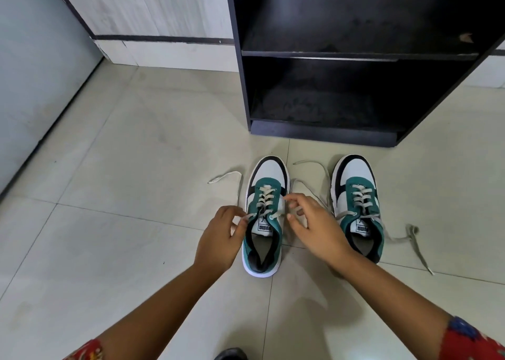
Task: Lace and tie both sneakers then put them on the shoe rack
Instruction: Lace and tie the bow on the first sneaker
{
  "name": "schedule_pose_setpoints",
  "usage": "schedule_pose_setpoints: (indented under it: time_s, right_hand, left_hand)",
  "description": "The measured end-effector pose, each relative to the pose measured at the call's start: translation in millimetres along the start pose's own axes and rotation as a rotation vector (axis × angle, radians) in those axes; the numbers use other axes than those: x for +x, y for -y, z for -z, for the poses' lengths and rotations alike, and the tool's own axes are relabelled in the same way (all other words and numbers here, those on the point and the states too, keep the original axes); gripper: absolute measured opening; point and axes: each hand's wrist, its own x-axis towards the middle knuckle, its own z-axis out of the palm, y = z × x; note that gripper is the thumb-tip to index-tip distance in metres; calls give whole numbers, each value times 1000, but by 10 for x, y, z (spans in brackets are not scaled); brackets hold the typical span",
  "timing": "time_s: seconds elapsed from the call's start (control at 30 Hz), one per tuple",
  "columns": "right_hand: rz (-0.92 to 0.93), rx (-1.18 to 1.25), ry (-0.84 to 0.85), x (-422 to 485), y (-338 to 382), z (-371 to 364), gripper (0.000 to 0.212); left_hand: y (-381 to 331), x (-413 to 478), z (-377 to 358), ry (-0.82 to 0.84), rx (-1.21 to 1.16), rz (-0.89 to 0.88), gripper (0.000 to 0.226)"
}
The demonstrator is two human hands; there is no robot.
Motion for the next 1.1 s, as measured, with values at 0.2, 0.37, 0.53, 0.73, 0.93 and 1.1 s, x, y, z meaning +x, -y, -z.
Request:
schedule_pose_setpoints:
  time_s: [0.2,0.37,0.53,0.73,0.93,1.1]
  right_hand:
    - [80,-30,115,112,-14,-19,7]
    - [-7,106,107,143,48,112,20]
    - [59,-181,279,238,206,12,39]
    - [-100,159,159,249,46,3,50]
    - [-121,106,68,249,-54,56,50]
    - [-183,230,25,217,-197,45,54]
  left_hand:
    - [50,127,92,-20,-62,-5,9]
    - [73,199,223,26,142,-122,20]
    - [-92,302,141,190,226,-91,33]
    - [-15,390,154,95,-287,153,50]
    - [82,364,133,68,-501,288,35]
    - [133,325,98,8,-579,395,32]
